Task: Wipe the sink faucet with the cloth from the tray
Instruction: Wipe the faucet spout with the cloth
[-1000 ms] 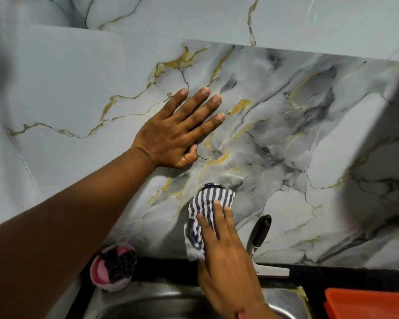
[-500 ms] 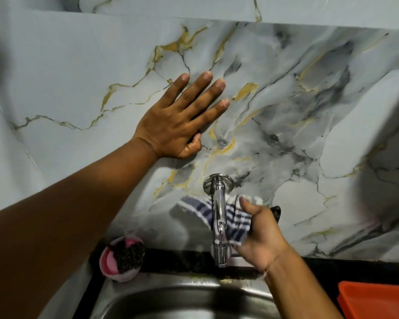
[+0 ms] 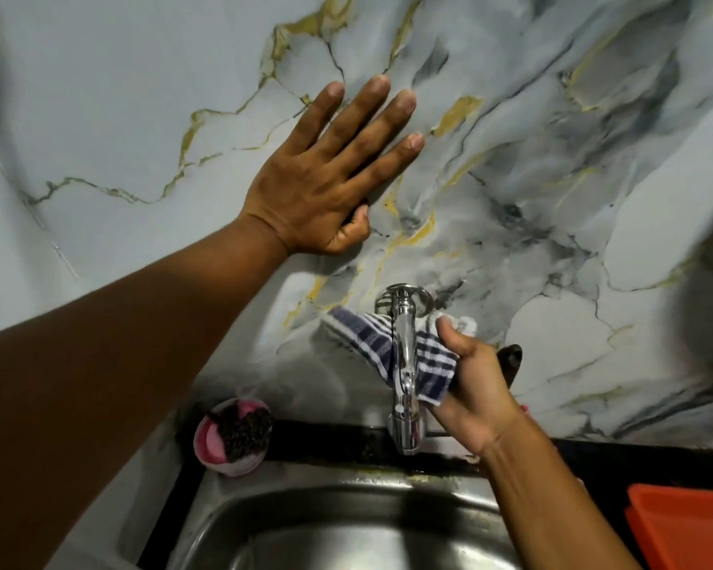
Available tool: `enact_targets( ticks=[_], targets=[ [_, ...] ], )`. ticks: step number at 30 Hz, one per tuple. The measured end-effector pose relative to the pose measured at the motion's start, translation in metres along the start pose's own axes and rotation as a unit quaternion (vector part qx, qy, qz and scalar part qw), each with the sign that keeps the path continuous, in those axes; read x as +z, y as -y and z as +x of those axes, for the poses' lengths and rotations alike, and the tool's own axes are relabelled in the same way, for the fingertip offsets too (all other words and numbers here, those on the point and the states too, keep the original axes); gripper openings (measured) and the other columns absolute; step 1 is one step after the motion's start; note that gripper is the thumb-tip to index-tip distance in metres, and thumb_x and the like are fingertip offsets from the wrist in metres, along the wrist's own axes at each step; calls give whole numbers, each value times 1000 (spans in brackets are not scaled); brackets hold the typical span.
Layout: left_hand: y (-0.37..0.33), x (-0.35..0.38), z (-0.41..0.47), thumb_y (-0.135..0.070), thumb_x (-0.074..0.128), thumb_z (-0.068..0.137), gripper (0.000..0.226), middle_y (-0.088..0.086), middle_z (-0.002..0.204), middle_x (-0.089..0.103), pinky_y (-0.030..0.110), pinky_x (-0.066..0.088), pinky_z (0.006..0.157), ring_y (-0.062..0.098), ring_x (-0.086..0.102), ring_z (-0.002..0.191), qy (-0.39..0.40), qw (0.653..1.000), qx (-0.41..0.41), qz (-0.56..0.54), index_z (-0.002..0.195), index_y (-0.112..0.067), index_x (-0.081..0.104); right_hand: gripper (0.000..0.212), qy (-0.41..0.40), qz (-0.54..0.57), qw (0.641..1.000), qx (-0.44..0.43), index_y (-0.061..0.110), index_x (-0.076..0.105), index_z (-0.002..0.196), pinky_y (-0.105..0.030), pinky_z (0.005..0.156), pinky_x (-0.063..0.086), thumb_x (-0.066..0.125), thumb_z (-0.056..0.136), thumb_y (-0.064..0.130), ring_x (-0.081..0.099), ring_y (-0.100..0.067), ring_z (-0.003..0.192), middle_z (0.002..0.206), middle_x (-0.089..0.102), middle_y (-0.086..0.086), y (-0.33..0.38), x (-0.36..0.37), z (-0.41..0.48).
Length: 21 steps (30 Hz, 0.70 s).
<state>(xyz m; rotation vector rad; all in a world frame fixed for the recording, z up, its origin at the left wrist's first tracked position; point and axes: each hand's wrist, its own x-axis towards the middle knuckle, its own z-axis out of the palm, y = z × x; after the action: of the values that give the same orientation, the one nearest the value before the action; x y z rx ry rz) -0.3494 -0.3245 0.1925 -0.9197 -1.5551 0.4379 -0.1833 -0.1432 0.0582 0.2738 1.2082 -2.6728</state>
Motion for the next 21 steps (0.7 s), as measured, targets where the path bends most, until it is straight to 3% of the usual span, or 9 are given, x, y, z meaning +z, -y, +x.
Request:
enact_targets(
  ticks=[3,5,6,9,12,16,18,21],
  targets=[
    [-3,1,1,-41,29,94,72,21,162,36,57,18,124,44,32,149,1,1000,-4,8,160,-11,31,47,-9,-57,998,20,1,70,111,-40,72,60,58,86,39,67,-32,99,108,71,-19,-18,-23,-30],
    [-3,1,3,-41,29,95,71,21,161,37,57,19,124,44,33,149,-2,1000,0,8,160,-11,31,49,-2,-103,995,2,3,69,112,-58,82,56,63,82,41,63,-31,94,109,69,-20,-21,-43,-46],
    [-2,1,3,-41,29,95,71,22,161,37,56,19,123,44,33,148,-3,1000,0,7,159,-11,32,49,14,-98,995,-3,3,68,114,-58,85,56,63,82,39,66,-31,97,112,71,-19,-16,-42,-41],
    [-1,1,0,-42,29,95,71,22,161,37,56,17,124,45,33,148,2,1000,3,6,160,-11,31,47,41,-59,997,18,1,69,114,-38,74,62,57,84,34,72,-28,95,109,74,-17,-10,-19,-12],
    [-2,1,0,-43,27,96,72,22,162,36,54,12,126,45,31,149,1,1000,-2,13,161,-11,29,45,51,-8,998,37,4,69,115,-46,81,60,52,86,34,70,-32,99,110,74,-16,-26,-8,-5],
    [-2,1,1,-42,29,95,72,22,161,37,57,17,124,45,32,148,-2,1000,-1,10,160,-11,31,41,70,7,997,17,10,69,117,-52,96,53,50,91,36,67,-30,111,116,73,-14,-44,-27,-14],
    [-3,1,1,-41,31,94,71,23,161,38,58,20,123,45,33,148,2,1000,2,2,159,-11,33,42,63,25,996,51,9,73,111,-50,91,56,58,83,36,71,-31,102,109,76,-14,-48,-26,-6],
    [-2,2,1,-40,31,94,71,22,160,38,58,20,123,45,34,148,2,1000,2,3,159,-11,34,56,58,52,990,118,-1,66,119,-45,96,52,62,74,33,65,-36,110,120,68,-21,-60,-18,4]
  ],
)
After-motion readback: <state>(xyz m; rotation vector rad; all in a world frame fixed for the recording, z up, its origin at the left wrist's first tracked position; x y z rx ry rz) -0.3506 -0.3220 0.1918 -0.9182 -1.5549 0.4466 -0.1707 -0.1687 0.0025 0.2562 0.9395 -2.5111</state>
